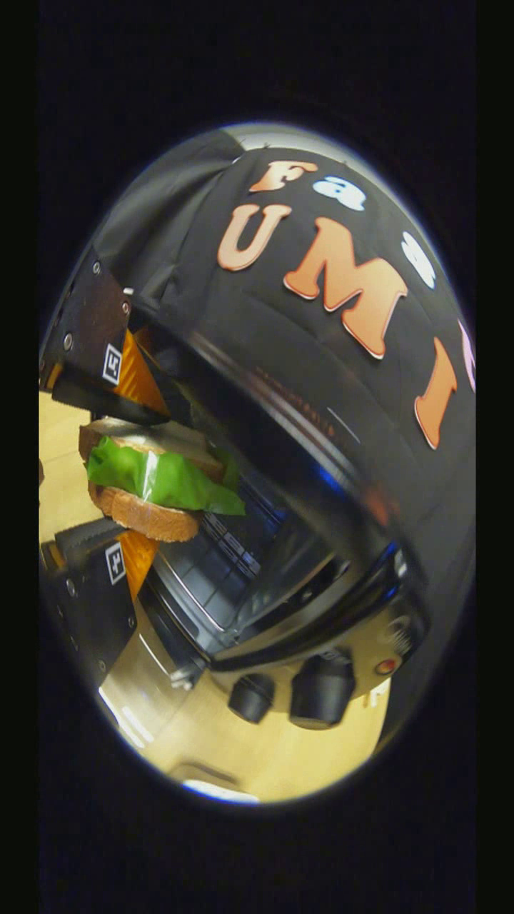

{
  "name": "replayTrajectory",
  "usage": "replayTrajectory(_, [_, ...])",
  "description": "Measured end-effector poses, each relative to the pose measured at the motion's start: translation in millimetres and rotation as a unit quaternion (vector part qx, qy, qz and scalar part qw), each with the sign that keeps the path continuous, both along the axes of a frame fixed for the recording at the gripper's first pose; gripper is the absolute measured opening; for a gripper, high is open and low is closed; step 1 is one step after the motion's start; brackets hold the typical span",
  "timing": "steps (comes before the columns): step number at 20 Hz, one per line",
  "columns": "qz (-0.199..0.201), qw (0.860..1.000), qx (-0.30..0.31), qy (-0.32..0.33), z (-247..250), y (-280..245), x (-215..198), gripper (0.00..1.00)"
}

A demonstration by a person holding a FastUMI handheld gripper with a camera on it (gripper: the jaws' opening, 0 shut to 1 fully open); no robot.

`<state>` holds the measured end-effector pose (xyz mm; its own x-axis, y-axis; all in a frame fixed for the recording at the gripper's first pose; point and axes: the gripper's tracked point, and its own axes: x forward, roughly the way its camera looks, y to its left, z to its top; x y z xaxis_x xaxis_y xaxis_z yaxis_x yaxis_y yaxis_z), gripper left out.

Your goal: Open the toaster oven, put the food inside, and close the toaster oven door.

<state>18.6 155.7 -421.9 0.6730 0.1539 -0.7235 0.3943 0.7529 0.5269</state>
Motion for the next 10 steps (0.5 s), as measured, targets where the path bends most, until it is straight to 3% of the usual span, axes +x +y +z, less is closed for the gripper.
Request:
replayTrajectory(4, [0.068,0.995,-0.046,0.064,-4,-4,-29,0.98])
replayTrajectory(10, [0.109,0.991,-0.062,0.053,19,-21,-55,0.98])
